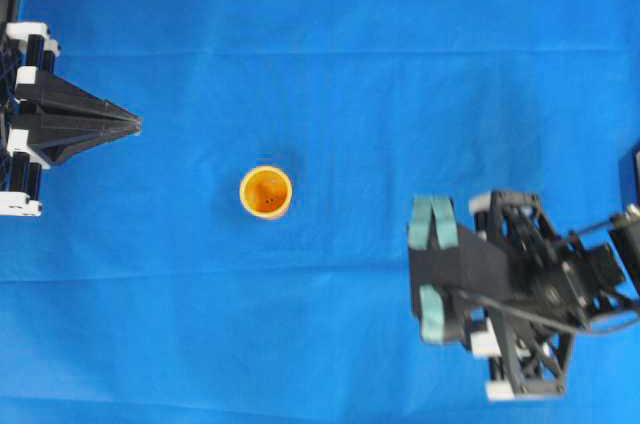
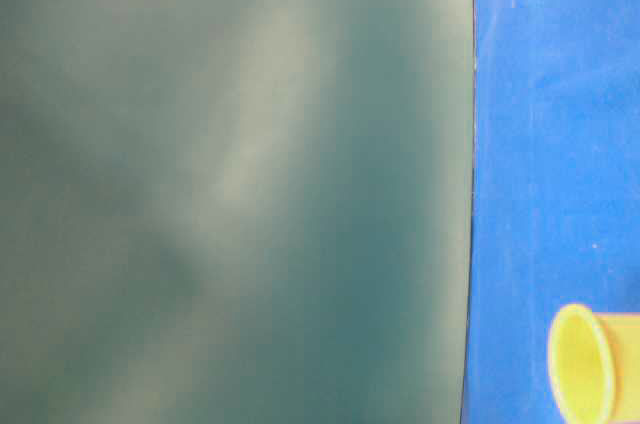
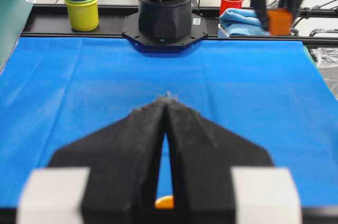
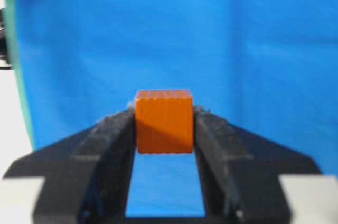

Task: Move the block forward with right arm.
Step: 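Lift the orange cube and carry it right and toward the front edge, then hold the orange cube in the right gripper near the table's front corner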

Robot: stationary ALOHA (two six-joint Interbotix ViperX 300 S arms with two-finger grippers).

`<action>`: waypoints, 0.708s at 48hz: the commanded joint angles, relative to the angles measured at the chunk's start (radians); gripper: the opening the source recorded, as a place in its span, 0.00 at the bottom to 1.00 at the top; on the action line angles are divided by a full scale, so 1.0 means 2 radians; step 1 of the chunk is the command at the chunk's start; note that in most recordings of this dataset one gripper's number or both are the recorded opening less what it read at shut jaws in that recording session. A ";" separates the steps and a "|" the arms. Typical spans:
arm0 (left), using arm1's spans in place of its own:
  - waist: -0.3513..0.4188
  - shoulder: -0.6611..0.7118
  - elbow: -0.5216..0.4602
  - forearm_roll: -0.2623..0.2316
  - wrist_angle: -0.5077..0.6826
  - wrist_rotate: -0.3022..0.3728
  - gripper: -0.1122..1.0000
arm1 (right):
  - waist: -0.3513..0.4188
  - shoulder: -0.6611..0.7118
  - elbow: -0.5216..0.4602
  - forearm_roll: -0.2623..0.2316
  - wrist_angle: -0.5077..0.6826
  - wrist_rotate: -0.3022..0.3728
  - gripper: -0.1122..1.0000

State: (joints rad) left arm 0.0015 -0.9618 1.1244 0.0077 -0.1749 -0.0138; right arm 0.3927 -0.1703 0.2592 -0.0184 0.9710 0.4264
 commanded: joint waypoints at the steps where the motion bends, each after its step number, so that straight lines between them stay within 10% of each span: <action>1: 0.000 0.003 -0.018 0.000 -0.002 0.000 0.11 | 0.015 -0.008 -0.018 0.002 -0.012 0.002 0.47; 34: 0.000 0.003 -0.018 0.001 -0.002 0.000 0.11 | 0.084 0.040 -0.098 0.006 -0.029 0.004 0.47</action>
State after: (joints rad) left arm 0.0000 -0.9618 1.1244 0.0077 -0.1733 -0.0138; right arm 0.5492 -0.0828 0.0982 -0.0138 0.9204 0.4310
